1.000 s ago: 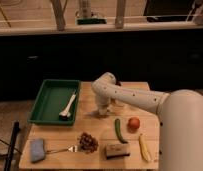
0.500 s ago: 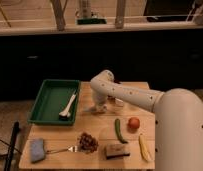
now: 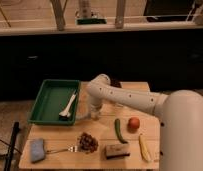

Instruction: Wipe table surface with towel

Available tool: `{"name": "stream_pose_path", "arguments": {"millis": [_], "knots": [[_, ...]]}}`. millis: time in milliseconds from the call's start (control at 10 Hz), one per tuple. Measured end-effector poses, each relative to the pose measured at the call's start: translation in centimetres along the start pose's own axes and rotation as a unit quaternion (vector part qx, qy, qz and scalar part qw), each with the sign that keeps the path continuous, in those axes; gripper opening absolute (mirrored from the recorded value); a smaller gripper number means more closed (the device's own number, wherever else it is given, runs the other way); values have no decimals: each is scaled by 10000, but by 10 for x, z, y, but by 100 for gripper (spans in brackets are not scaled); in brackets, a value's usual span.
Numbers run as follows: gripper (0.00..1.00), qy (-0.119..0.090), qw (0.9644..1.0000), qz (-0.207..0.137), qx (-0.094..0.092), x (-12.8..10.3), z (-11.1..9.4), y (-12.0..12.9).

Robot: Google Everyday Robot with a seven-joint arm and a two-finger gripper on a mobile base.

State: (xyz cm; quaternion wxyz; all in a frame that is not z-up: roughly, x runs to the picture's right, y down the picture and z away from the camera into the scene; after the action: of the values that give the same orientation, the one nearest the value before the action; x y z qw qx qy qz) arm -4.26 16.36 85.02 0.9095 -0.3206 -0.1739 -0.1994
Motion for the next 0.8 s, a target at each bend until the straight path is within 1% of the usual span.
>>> {"name": "stream_pose_path", "arguments": {"millis": [100, 200, 300, 500, 600, 700, 800], "knots": [[0, 4, 9999, -99, -108, -3, -3, 13], [0, 26, 9998, -119, -164, -1, -6, 19], [0, 97, 9996, -99, -258, 8, -8, 29], [0, 284, 9990, 95, -342, 36, -14, 43], [0, 400, 9982, 260, -373, 53, -16, 48], [0, 495, 9972, 435, -347, 66, -18, 47], [0, 560, 9963, 571, -314, 74, -18, 42]]}}
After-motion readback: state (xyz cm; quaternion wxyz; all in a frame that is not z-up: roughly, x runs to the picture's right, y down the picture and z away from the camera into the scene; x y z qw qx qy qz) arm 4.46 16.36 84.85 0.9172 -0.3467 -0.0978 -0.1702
